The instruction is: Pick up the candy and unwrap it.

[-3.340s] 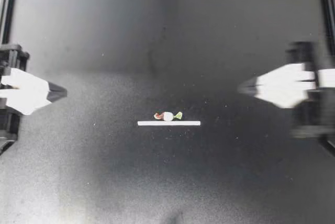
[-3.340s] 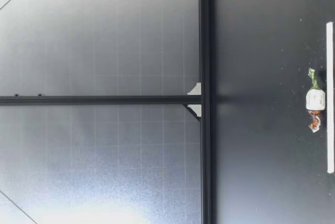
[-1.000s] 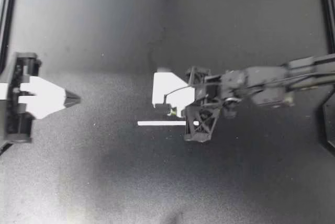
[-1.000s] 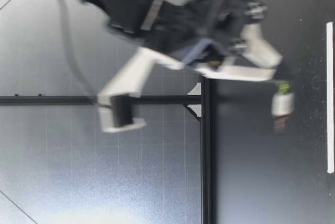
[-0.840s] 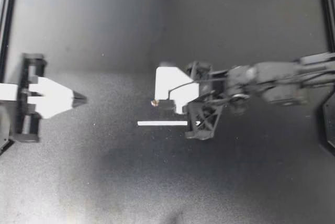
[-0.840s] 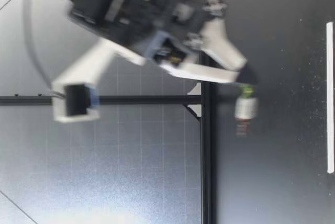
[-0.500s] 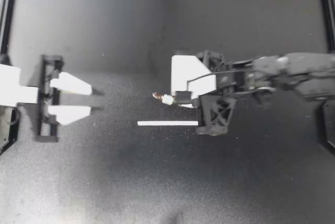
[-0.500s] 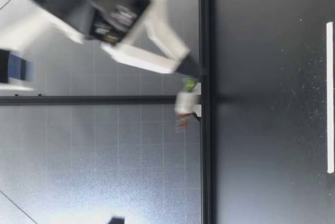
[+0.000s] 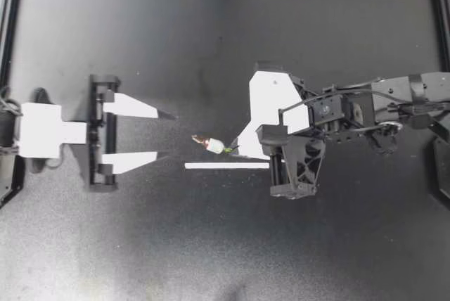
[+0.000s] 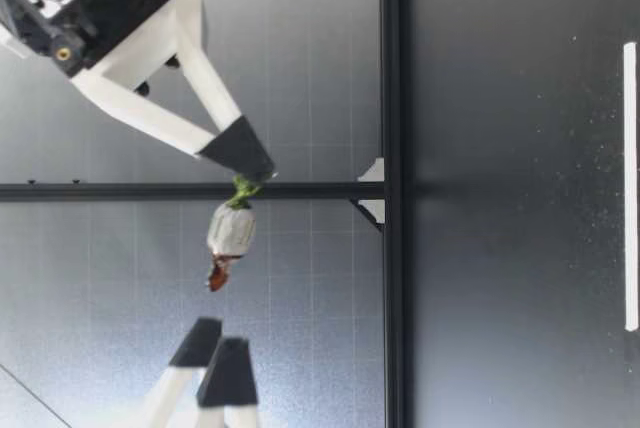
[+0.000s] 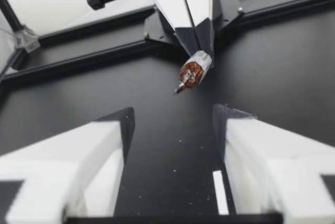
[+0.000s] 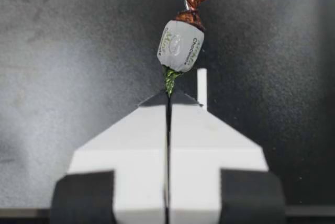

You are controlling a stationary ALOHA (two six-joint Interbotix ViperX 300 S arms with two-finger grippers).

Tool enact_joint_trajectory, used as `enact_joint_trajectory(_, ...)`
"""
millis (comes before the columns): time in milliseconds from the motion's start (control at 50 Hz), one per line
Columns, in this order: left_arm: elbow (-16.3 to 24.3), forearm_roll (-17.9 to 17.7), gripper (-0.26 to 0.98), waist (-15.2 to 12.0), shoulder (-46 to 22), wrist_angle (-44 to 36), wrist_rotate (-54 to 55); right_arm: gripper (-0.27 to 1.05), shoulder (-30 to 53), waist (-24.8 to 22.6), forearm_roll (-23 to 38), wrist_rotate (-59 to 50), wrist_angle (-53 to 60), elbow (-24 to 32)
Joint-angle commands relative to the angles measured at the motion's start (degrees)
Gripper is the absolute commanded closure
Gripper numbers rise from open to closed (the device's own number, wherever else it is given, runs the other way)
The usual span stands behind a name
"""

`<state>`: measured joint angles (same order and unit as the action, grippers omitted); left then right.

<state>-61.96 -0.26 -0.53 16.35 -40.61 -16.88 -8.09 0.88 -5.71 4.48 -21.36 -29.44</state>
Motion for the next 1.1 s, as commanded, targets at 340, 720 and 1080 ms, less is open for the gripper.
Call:
enact_joint_trajectory(340,4.6,0.4,0.22,0.0,-3.3,-1.0,-0.6,1.00,-0.9,-0.6,-0.4,0.3,1.7,0.7)
enact_joint_trajectory(720,5.9,0.6,0.34,1.3,-5.0,-0.8,-0.7,1.00,-0.8,-0.5,-0.3,0.2,1.7,0.1)
enact_joint_trajectory(1080,6.9,0.1,0.90,1.8,-6.1,-0.1,-0.1,1.00,-0.9,-0.6,-0.4,0.1,1.6,0.4)
